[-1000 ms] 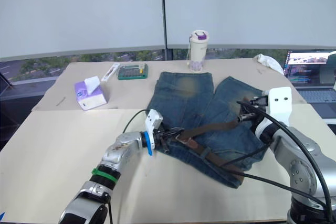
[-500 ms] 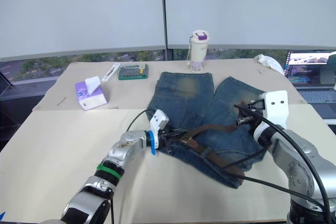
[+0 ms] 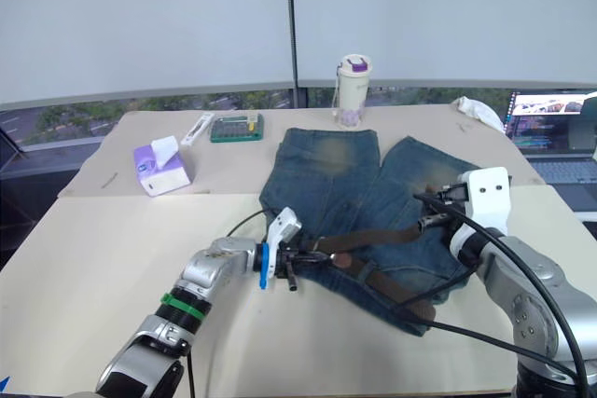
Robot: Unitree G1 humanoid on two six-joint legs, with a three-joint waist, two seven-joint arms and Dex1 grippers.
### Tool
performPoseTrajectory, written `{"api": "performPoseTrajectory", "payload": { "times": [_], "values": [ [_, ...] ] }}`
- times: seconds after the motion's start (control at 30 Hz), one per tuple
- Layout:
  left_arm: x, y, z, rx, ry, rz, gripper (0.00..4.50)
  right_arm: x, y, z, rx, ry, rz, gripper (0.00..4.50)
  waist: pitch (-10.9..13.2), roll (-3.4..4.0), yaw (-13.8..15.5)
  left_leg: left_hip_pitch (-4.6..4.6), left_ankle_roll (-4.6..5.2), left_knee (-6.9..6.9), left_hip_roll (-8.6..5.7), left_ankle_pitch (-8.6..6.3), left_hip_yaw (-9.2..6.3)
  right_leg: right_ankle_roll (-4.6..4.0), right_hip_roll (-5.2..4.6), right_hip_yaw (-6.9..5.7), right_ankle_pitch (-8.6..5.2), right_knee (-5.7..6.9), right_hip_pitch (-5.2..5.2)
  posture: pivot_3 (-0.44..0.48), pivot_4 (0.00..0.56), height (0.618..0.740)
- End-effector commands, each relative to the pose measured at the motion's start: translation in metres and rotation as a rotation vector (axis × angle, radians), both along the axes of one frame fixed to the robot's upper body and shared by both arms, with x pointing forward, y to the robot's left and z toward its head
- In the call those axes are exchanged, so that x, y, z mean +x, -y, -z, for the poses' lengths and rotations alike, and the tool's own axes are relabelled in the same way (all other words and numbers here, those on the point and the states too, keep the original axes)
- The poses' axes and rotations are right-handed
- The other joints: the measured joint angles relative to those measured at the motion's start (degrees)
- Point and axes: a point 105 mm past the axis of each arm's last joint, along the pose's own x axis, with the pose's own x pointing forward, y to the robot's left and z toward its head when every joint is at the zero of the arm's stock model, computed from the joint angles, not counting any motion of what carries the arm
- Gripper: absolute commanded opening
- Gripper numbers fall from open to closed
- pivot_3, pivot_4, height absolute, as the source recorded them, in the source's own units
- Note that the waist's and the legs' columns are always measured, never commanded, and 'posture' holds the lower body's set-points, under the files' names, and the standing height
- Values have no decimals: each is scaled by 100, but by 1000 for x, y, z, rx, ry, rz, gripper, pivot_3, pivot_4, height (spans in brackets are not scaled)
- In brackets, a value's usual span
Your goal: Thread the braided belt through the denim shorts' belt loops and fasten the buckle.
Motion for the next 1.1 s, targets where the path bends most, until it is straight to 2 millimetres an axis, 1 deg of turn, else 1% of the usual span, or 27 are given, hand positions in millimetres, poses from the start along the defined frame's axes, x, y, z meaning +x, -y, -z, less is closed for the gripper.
{"api": "performPoseTrajectory", "payload": {
  "times": [0.03,0.07,0.13,0.17,0.23,0.3,0.43,0.47,0.53,0.6,0.67,0.73,0.77,0.83,0.9,0.93,1.1],
  "values": [
    [4,-8,19,97,-16,-58,13,-2,-5,-14,-19,63,-15,0,1,-2,5,1,0,0,1,0,0,0,0,-2,0,0,1,0,150,740],
    [5,-6,15,65,-15,-63,13,-2,-5,-14,-18,62,-15,0,1,-2,5,1,0,0,1,0,-1,0,0,-2,0,-1,1,0,150,740],
    [7,-2,2,-21,-6,-65,533,-3,-5,-14,-19,61,-16,0,2,-3,6,1,0,1,0,0,-1,0,-2,-1,0,-1,2,0,150,740],
    [7,1,-11,-90,49,-52,806,-3,-4,-14,-20,59,-16,0,2,-3,5,-1,0,2,1,0,-1,0,-2,-1,0,-2,1,0,150,740],
    [6,0,-30,-201,109,-34,1523,-3,-4,-13,-21,57,-15,0,3,-2,-1,-3,0,1,1,0,-1,0,-2,0,0,-1,-2,0,150,740],
    [-1,-4,-47,-294,132,11,2194,-4,-4,-13,-21,56,-15,0,4,4,-7,-8,-1,-1,3,0,-1,0,-1,1,0,-1,-10,0,150,740],
    [-15,-19,-64,-360,148,101,3508,-5,-4,-12,-20,53,-14,0,1,14,-11,-10,-1,-3,7,0,-1,-1,-1,3,0,-1,-12,0,150,740],
    [-15,-23,-69,-372,168,107,3859,-5,-4,-12,-20,51,-14,0,0,15,-11,-8,-1,-2,7,0,-1,-1,-2,3,0,-2,-10,0,150,740],
    [-7,-28,-82,-407,220,80,4469,-5,-3,-9,-21,42,-13,0,-1,17,6,-7,-1,-2,5,0,-1,-1,-4,3,0,-4,-6,0,150,740],
    [-1,-31,-93,-459,211,55,4469,-6,-2,-8,-21,36,-15,0,-1,18,13,-8,0,1,2,0,-2,0,-4,0,0,-5,-6,0,150,740],
    [4,-33,-100,-484,214,51,4469,-6,-2,-5,-24,26,-21,0,-1,18,8,-9,0,4,2,0,-2,0,-3,-1,0,-4,-6,0,150,740],
    [29,-33,-92,-394,304,-61,4469,-7,11,0,-99,2,6,0,0,15,27,-9,0,3,2,0,-2,0,-1,-2,0,-4,-6,0,150,740],
    [37,-34,-90,-364,334,-99,4469,-8,16,1,-132,-6,17,0,3,11,43,-8,0,5,-2,0,-3,0,-4,-7,0,-4,-2,0,150,740],
    [48,-31,-83,-310,372,-139,4469,-8,32,4,-281,-22,52,0,8,3,34,-7,0,9,-8,0,1,0,-3,-7,0,-8,-1,0,150,740],
    [50,-26,-77,-277,394,-126,4469,-6,44,1,-402,-6,78,0,10,-1,13,-6,1,9,-8,-1,9,0,-4,-4,0,-8,-1,0,150,740],
    [50,-25,-73,-261,405,-121,4469,-5,46,-1,-449,7,79,0,13,-6,5,-5,1,9,-8,0,10,0,-4,-3,0,-7,-2,0,150,740],
    [46,-15,-61,-213,426,-71,4469,1,49,-10,-568,93,80,0,18,-14,1,-7,-2,9,-1,2,10,0,1,-3,0,-5,-5,0,150,740]
  ]
}}
